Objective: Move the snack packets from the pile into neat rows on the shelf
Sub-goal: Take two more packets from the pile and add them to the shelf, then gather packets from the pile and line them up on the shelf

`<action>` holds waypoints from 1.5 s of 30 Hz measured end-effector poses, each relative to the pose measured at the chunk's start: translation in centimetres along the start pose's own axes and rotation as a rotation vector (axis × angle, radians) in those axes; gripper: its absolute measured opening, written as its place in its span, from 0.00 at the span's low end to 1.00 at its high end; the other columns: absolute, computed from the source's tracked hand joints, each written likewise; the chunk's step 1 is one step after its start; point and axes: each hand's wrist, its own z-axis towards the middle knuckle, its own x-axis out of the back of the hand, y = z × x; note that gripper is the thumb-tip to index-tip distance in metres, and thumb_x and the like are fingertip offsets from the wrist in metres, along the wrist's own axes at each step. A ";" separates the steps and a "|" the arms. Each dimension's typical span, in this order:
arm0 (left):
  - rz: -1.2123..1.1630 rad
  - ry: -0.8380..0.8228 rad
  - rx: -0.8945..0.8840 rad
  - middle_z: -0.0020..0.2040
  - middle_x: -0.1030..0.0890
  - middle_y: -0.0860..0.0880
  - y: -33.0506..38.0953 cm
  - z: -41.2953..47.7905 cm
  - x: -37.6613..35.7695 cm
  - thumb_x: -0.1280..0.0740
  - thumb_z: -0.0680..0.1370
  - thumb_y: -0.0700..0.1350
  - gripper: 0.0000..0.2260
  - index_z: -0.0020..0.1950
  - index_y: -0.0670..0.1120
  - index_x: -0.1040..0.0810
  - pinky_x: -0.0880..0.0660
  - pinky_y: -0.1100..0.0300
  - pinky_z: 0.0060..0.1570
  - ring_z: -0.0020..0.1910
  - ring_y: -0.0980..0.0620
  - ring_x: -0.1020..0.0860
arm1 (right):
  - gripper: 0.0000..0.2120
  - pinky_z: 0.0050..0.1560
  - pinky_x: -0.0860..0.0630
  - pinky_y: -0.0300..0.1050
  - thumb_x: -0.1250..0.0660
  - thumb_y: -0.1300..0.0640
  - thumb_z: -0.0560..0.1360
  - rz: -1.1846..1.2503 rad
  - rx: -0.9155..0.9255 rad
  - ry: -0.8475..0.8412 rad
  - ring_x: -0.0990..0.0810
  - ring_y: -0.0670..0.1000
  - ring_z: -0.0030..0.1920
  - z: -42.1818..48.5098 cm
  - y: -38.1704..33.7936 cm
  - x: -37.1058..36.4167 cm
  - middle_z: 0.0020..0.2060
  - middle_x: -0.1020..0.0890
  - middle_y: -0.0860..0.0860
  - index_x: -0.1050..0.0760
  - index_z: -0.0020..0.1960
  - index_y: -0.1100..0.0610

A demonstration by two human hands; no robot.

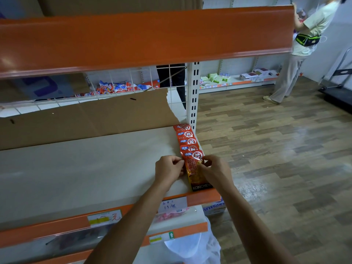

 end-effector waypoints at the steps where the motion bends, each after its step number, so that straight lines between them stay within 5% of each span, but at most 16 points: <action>1: 0.003 -0.001 -0.006 0.43 0.18 0.50 0.0 -0.1 0.1 0.32 0.78 0.45 0.08 0.55 0.43 0.18 0.21 0.65 0.36 0.36 0.58 0.19 | 0.18 0.46 0.20 0.50 0.32 0.50 0.75 0.005 -0.002 0.010 0.19 0.51 0.46 0.0 0.0 0.0 0.51 0.17 0.52 0.24 0.62 0.55; 14: 0.145 0.038 -0.083 0.47 0.15 0.46 0.1 -1.3 0.6 0.33 0.78 0.45 0.09 0.55 0.44 0.17 0.19 0.51 0.50 0.44 0.50 0.18 | 0.23 0.52 0.22 0.56 0.31 0.48 0.74 0.039 -0.016 0.064 0.20 0.53 0.52 -0.7 -0.1 0.0 0.56 0.20 0.54 0.28 0.66 0.56; 20: 0.287 0.146 -0.190 0.51 0.16 0.51 0.1 -2.5 2.3 0.34 0.78 0.47 0.09 0.56 0.48 0.18 0.27 0.64 0.49 0.50 0.54 0.20 | 0.16 0.56 0.28 0.51 0.32 0.53 0.75 -0.007 0.158 0.145 0.25 0.56 0.56 -1.8 -3.0 -1.2 0.56 0.21 0.54 0.24 0.61 0.55; 24: 0.361 0.202 -0.236 0.53 0.16 0.51 -1.0 -3.1 5.1 0.34 0.78 0.47 0.09 0.57 0.48 0.19 0.28 0.62 0.50 0.51 0.52 0.20 | 0.13 0.55 0.32 0.47 0.33 0.58 0.75 -0.056 0.286 0.103 0.26 0.60 0.58 -3.2 -5.4 -3.9 0.56 0.21 0.57 0.23 0.58 0.59; 29: 0.438 0.280 -0.229 0.59 0.20 0.50 -3.7 -4.3 10.6 0.35 0.79 0.47 0.13 0.62 0.48 0.21 0.29 0.60 0.55 0.57 0.52 0.22 | 0.17 0.63 0.37 0.40 0.36 0.55 0.78 -0.077 0.378 -0.048 0.31 0.52 0.66 -5.5 -8.9 -8.4 0.65 0.25 0.50 0.27 0.66 0.54; 45: 0.574 0.692 -0.095 0.56 0.18 0.44 -18.9 -15.2 39.7 0.32 0.75 0.41 0.14 0.60 0.44 0.20 0.23 0.51 0.54 0.54 0.42 0.20 | 0.16 0.63 0.35 0.41 0.35 0.56 0.77 0.005 0.692 -0.341 0.29 0.53 0.65 -22.8 -29.3 -29.1 0.64 0.23 0.50 0.25 0.65 0.55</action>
